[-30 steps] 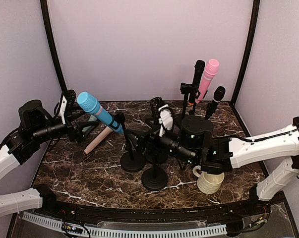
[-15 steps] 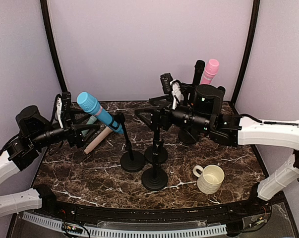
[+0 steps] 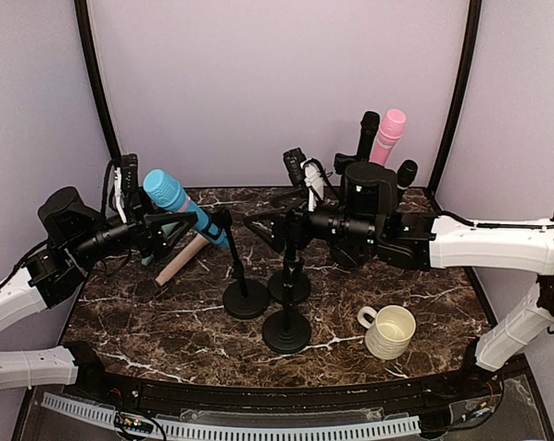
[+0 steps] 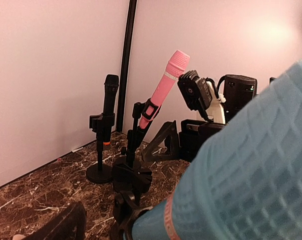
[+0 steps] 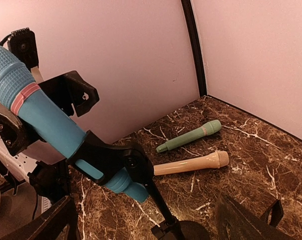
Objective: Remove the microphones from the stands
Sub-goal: Hold the microphone on the microphone stand, then unscrew the knob on the stand of the microphone stand.
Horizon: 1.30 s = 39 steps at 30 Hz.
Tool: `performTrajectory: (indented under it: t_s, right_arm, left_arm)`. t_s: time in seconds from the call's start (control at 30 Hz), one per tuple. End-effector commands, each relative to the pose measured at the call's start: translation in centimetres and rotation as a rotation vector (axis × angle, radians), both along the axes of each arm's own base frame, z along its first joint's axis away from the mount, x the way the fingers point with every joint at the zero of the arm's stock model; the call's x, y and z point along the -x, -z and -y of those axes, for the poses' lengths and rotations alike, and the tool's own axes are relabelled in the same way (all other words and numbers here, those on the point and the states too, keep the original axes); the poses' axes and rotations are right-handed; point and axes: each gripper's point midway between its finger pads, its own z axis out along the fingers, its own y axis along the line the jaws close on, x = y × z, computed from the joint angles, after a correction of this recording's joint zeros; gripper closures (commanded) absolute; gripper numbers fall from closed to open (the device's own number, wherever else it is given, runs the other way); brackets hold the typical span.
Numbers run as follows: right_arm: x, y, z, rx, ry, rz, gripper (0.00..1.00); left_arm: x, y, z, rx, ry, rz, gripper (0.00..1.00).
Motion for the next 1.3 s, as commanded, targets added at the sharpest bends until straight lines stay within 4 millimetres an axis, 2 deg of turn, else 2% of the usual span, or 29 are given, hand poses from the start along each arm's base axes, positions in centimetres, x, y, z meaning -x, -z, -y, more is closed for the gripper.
performTrajectory:
  t_s: [0.0,0.03,0.13,0.27,0.37,0.47,0.7,0.77,0.9,1.03,1.23,1.27]
  right_arm:
    - [0.0,-0.2,0.2,-0.026,0.022,-0.006,0.05]
    - [0.0,-0.1,0.1,-0.020,0.031,-0.004,0.05]
    - [0.1,0.4,-0.2,0.008,0.055,0.000,0.07]
    - [0.3,1.5,-0.7,0.052,0.096,-0.015,0.09]
    - [0.7,2.3,-1.4,0.076,0.129,-0.041,0.10]
    - [1.5,3.0,-2.6,0.095,0.148,-0.084,0.11]
    - [2.7,4.9,-5.5,0.136,0.196,-0.237,0.16]
    - [2.8,6.1,-5.9,0.172,0.228,-0.274,0.18]
    - [2.7,7.3,-6.3,0.194,0.298,-0.325,0.20]
    - [2.6,7.9,-6.6,0.179,0.346,-0.363,0.21]
    - [1.5,9.3,-7.3,0.185,0.424,-0.402,0.24]
    - [1.4,9.4,-7.4,0.184,0.432,-0.407,0.24]
  left_arm:
    - [0.4,-3.5,0.7,0.064,0.017,0.090,0.12]
    - [0.0,-3.7,0.7,0.062,0.000,0.091,0.14]
    - [-0.8,-3.8,0.5,0.049,-0.045,0.089,0.30]
    - [-1.1,-4.0,0.3,0.034,-0.070,0.104,0.36]
    - [-1.2,-3.9,0.5,0.010,-0.064,0.105,0.45]
    - [-1.2,-3.5,0.9,-0.018,-0.045,0.093,0.49]
    - [-1.0,-2.8,0.8,-0.092,-0.046,0.079,0.66]
    - [-1.0,-2.3,0.9,-0.114,-0.034,0.066,0.71]
    - [-1.0,-1.5,1.2,-0.171,-0.013,0.054,0.77]
    - [-1.1,-2.1,0.7,-0.205,-0.022,0.097,0.80]
    - [-1.7,-1.7,-1.2,-0.205,-0.055,0.088,0.82]
    - [-2.1,-2.1,-1.8,-0.187,-0.076,0.099,0.82]
